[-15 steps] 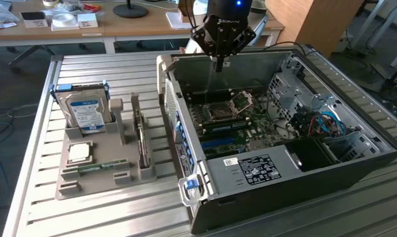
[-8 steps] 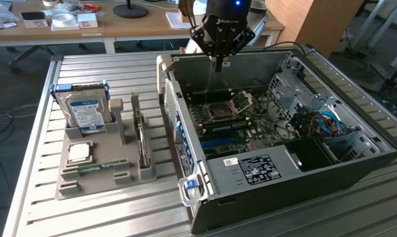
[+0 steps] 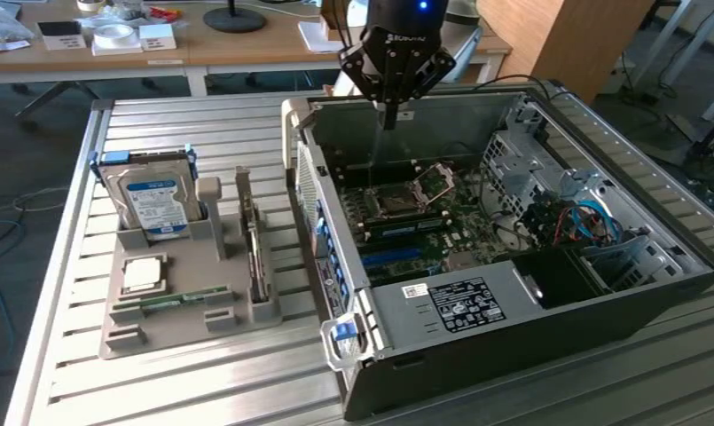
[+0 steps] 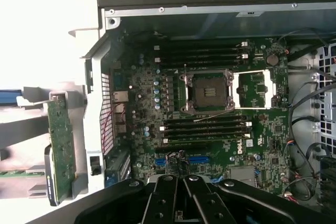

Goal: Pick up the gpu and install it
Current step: 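Reach for the gpu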

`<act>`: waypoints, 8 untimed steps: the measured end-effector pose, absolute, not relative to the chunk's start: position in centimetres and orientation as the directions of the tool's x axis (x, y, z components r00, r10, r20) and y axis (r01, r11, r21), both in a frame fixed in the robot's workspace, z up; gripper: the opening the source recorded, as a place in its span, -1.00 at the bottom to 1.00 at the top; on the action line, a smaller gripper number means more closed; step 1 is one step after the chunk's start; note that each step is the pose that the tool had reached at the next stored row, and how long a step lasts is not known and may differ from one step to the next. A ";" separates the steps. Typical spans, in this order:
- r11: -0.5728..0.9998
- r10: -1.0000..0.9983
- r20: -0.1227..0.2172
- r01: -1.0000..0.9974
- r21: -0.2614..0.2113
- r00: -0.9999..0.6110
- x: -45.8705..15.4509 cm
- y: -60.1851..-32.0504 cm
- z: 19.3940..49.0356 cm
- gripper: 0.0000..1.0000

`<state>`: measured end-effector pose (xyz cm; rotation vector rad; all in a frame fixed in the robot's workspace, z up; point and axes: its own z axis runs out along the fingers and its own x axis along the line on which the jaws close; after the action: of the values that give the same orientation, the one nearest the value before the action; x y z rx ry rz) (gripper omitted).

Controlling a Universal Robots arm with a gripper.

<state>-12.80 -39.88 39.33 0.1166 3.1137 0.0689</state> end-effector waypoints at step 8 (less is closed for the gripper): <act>0.996 0.075 -0.023 0.074 0.045 -0.997 -13.4 -39.9 39.3 -0.79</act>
<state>-13.43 -39.88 39.33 0.1166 3.1137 0.0688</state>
